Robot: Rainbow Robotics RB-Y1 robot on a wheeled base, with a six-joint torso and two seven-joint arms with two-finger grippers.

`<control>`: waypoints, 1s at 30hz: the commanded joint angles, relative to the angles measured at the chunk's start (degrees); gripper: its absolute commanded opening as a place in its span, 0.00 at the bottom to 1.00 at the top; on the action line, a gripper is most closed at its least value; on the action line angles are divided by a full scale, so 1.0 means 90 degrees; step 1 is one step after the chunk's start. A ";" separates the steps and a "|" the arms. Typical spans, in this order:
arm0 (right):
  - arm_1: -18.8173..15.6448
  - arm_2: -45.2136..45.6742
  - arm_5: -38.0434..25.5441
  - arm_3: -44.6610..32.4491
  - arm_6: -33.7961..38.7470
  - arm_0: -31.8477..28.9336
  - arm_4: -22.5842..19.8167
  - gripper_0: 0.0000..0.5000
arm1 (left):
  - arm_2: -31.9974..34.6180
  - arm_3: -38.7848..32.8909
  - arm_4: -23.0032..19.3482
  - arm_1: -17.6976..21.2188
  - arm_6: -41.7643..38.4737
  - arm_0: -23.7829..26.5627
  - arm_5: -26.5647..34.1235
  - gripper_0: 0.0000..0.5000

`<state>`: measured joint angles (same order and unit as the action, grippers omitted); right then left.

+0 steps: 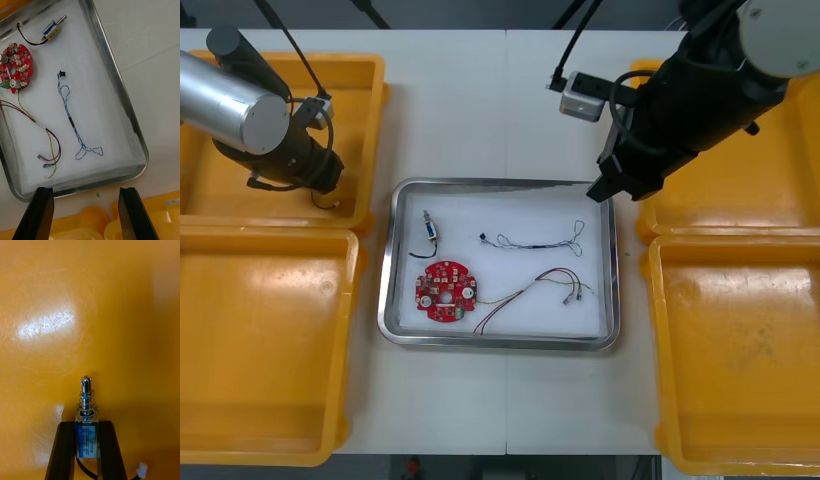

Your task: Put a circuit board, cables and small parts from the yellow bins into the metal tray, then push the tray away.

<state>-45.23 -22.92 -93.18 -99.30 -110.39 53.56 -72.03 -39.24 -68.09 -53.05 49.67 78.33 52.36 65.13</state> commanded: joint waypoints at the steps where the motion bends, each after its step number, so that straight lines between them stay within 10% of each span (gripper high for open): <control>1: -0.0649 0.0535 -0.0232 -0.0187 0.1084 0.0192 -0.0298 1.00 | -0.0064 0.0007 0.0104 -0.0050 -0.0334 -0.0008 -0.0167 0.00; 30: -0.2172 0.2059 -0.0486 -0.0304 0.5722 -0.1947 0.0415 1.00 | 0.1840 -0.1018 0.0397 0.0174 -0.0471 0.0549 0.2284 0.00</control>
<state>-62.37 -7.64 -97.24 -100.54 -61.09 38.67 -68.74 -23.88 -75.81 -49.75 49.69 78.32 53.09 82.61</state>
